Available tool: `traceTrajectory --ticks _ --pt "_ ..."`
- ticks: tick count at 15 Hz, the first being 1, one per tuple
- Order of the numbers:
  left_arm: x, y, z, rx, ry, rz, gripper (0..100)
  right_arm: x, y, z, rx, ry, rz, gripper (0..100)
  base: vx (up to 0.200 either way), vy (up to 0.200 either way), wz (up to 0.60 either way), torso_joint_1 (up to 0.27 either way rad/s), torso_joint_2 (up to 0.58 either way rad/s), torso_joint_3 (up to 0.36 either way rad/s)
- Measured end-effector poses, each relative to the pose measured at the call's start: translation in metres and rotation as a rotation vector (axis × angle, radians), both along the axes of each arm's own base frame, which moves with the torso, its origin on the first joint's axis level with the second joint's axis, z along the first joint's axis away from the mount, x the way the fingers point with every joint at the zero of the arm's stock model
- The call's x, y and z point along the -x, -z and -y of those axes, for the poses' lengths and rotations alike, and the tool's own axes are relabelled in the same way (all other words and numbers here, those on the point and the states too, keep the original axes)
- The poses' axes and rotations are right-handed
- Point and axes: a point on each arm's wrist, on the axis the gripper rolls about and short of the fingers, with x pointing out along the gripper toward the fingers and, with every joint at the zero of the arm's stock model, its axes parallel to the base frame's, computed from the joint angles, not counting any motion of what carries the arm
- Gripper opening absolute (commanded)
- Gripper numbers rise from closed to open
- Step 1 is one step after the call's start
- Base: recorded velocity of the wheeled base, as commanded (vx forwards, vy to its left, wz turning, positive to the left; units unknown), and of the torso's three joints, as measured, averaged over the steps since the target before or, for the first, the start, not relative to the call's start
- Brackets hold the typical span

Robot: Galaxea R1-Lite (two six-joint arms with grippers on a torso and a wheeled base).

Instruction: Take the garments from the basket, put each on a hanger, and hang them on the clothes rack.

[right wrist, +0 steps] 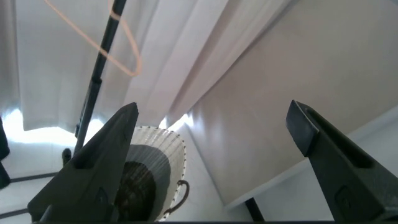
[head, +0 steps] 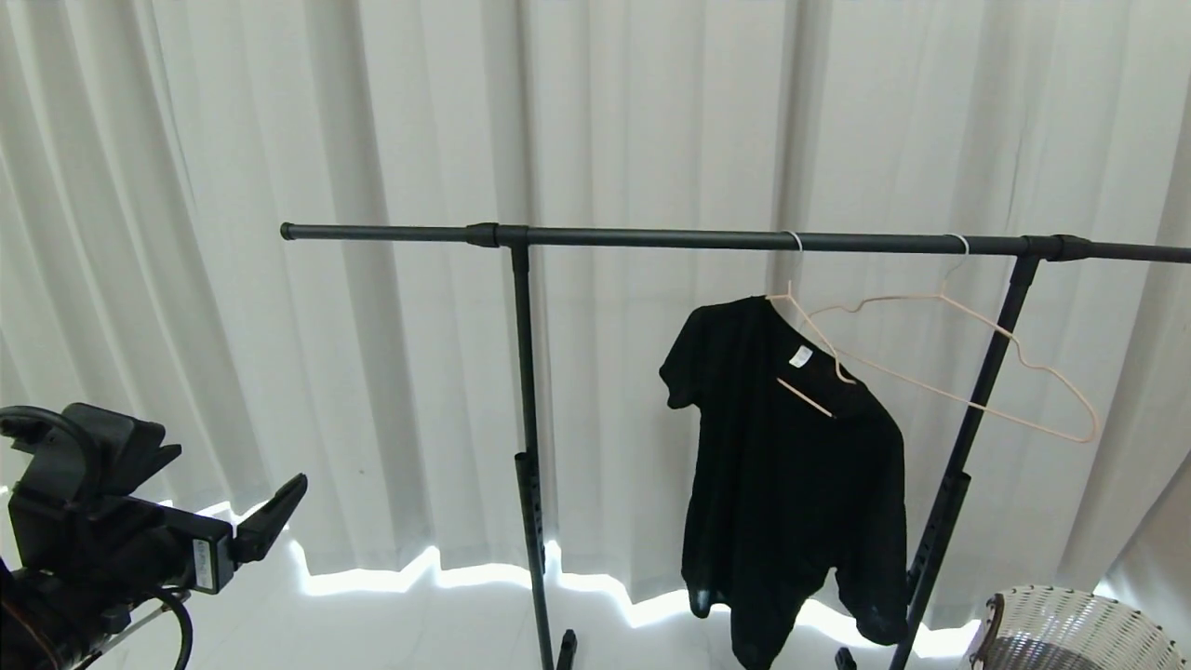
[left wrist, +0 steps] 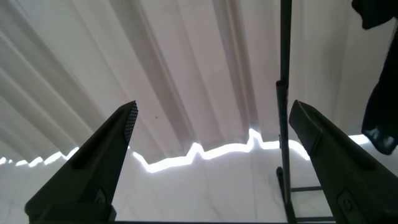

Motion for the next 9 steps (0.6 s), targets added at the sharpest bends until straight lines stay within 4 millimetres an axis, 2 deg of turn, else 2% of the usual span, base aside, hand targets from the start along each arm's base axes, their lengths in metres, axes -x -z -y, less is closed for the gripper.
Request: traceTrajectory --ticks 3,6,9 --pt "0.006 0.007 0.0 0.0 -0.009 -0.026 100 0.0 0.003 0.0 0.001 0.0 -0.011 100 0.0 0.0 0.0 -0.225 0.51 0.281" --pt "0.014 0.019 -0.001 -0.018 -0.071 -0.081 100 0.004 0.016 0.001 0.006 0.0 -0.046 100 0.0 0.0 0.0 -0.212 0.5 0.294" --pt "0.015 0.02 -0.001 -0.017 -0.071 -0.088 100 0.006 0.02 0.001 0.007 0.0 -0.051 100 0.0 0.0 0.0 -0.199 0.48 0.282"
